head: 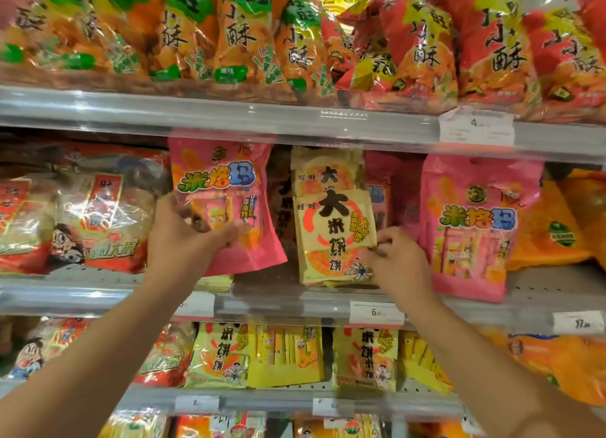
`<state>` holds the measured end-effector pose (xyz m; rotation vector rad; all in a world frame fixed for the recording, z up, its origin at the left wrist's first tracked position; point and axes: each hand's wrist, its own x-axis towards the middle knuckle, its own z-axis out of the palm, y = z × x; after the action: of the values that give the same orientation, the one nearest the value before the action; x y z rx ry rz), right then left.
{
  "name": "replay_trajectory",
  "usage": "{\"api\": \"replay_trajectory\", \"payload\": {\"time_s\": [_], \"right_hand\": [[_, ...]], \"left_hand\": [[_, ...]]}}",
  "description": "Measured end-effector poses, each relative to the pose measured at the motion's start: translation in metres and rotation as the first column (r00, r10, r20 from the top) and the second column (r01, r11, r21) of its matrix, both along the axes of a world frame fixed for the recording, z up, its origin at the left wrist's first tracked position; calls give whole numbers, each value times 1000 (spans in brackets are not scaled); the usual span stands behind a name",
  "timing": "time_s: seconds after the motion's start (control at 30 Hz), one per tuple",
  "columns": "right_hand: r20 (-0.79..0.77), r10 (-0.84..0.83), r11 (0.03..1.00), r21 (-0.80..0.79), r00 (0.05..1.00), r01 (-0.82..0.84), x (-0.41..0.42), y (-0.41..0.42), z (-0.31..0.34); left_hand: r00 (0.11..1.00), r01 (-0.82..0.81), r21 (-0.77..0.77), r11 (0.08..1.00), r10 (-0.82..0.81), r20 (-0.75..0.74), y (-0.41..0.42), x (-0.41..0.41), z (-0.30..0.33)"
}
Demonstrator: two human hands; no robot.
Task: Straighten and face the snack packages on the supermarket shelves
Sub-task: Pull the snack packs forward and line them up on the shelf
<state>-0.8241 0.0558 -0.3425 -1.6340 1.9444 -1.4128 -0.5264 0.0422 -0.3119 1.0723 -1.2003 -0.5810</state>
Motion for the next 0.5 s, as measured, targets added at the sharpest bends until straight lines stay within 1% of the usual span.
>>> {"api": "replay_trajectory", "payload": {"time_s": [0.1,0.27,0.37,0.5], "right_hand": [[73,62,998,29,995,-64,34,-15,-2],[171,102,988,96,980,-120,88,-37,-6],[227,109,977,153,968,-145,101,-45,-5],[236,105,976,162,966,-145,100,-46,-6]], "left_hand": [[996,-21,-1,1000,21,86,6,24,-2],[992,4,7,1000,-5,126,10,45,-9],[993,17,5,1000,-17,119,11,49,-12],[986,10,30,1000,-15,166,12,46,-15]]}}
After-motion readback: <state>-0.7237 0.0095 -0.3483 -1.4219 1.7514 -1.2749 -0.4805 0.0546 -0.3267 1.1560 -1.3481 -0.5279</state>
